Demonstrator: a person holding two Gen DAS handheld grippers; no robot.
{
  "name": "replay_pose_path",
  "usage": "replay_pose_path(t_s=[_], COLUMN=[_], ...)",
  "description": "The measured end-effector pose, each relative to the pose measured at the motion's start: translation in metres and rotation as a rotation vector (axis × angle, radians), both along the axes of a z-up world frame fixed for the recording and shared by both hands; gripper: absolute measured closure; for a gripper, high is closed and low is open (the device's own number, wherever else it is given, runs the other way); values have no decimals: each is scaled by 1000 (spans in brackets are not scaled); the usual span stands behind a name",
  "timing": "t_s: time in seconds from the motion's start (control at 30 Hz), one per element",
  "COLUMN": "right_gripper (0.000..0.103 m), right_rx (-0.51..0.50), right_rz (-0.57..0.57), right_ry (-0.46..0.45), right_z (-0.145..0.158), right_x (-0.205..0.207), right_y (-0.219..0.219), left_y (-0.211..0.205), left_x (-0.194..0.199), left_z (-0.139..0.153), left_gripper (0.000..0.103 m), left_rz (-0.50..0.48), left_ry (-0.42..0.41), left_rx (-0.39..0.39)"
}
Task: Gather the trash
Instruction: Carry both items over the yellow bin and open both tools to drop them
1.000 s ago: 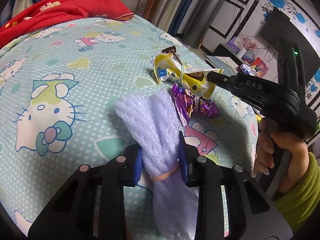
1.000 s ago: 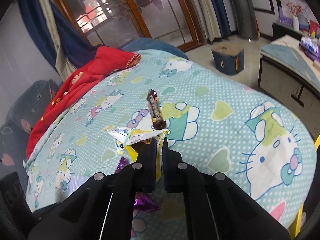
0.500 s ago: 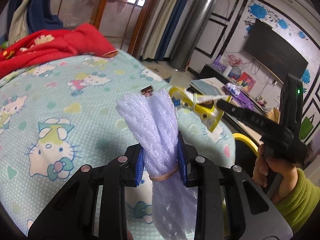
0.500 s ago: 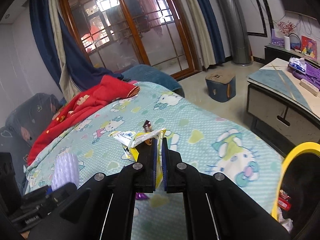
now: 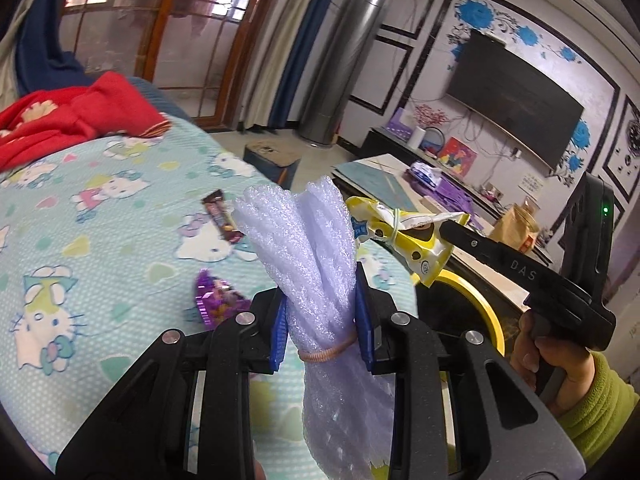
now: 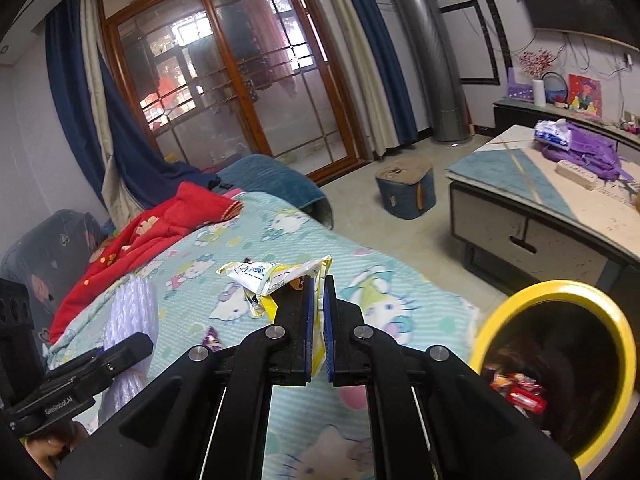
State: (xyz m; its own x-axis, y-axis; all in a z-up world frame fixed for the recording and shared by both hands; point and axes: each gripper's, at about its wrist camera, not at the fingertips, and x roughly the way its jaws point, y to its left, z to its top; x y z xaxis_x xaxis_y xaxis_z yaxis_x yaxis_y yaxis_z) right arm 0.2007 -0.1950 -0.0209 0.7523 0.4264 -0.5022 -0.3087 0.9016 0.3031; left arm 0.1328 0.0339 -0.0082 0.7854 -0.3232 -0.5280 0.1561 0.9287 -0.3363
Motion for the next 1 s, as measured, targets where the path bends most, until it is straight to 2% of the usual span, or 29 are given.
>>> replay_pose_path(t_s=[0.6,1.0], right_gripper=[98,98], right_rx=[-61,-83], right_rz=[-184,-339], right_ry=[-6,45], right_z=[-10,-30], right_x=[-28,-41], right_y=[-91,-152], left_y=[-74,-133], left_x=[20,37], left_z=[1,-5], left_gripper=[82,82], left_rz=[-162,-290], left_ry=[-43,-61], left_rx=[46,56])
